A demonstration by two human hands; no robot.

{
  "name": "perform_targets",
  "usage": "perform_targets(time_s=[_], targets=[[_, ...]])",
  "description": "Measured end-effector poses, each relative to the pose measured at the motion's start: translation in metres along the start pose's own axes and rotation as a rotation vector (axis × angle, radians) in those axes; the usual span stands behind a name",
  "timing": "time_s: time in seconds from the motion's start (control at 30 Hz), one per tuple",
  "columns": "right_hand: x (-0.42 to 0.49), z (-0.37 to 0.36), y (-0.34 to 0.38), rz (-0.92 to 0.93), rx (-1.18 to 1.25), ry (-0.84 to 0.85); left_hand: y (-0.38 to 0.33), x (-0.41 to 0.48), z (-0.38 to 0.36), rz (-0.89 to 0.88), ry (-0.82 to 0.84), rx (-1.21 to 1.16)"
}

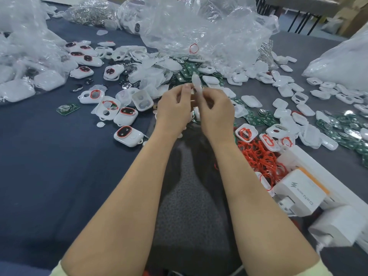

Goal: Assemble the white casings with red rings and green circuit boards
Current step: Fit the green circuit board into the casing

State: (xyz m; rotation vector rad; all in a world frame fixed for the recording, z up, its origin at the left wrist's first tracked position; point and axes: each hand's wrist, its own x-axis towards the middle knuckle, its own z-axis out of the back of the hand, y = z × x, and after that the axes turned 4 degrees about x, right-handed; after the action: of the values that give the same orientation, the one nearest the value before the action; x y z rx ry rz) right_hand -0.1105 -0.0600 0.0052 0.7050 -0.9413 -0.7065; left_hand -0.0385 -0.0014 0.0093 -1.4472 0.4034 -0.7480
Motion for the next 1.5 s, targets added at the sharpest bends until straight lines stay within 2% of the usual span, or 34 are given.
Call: perform_targets(time_s=[0.07,0.13,0.23,0.33,0.67,0.73,0.8,0.87,0.93,1.07,1.17,1.37,1.5], targets=[[0.003,0.005,-0.001,-0.201,0.249,0.021,0.001,0.0,0.002,0.004,-0.012,-0.042],[0.005,0.007,0.001,-0.423,0.63,0.051,0.001,0.0,0.005,-0.001,-0.048,-0.042],[0.006,0.009,0.004,-0.598,0.982,0.093,0.001,0.0,0.008,-0.001,-0.059,-0.055],[0.007,0.012,0.005,-0.653,1.086,0.133,0.0,-0.001,0.009,-0.008,-0.064,-0.082],[0.006,0.014,0.004,-0.719,1.147,0.204,-0.002,-0.002,0.008,0.058,-0.042,-0.217],[0.005,0.014,0.004,-0.645,1.081,0.183,0.001,0.0,0.008,0.059,-0.082,-0.194],[0.003,0.012,0.004,-0.392,0.668,0.104,0.004,0.002,0.008,0.034,-0.13,-0.141],[0.0,0.009,0.002,-0.115,0.237,-0.006,0.003,0.002,0.007,0.021,-0.1,-0.171],[-0.002,0.006,0.002,0.041,0.058,-0.07,0.0,0.001,0.005,0.057,-0.038,-0.249],[0.0,0.012,-0.001,0.147,-0.01,0.0,-0.004,0.007,0.012,0.277,-0.009,-0.433],[0.001,0.017,-0.001,0.154,0.029,0.107,-0.003,0.01,0.019,0.357,-0.007,-0.476],[-0.001,0.019,0.001,0.109,0.041,0.191,0.005,0.007,0.017,0.285,0.046,-0.326],[0.0,0.017,0.002,-0.01,0.108,0.178,0.008,0.007,0.015,0.243,0.029,-0.257]])
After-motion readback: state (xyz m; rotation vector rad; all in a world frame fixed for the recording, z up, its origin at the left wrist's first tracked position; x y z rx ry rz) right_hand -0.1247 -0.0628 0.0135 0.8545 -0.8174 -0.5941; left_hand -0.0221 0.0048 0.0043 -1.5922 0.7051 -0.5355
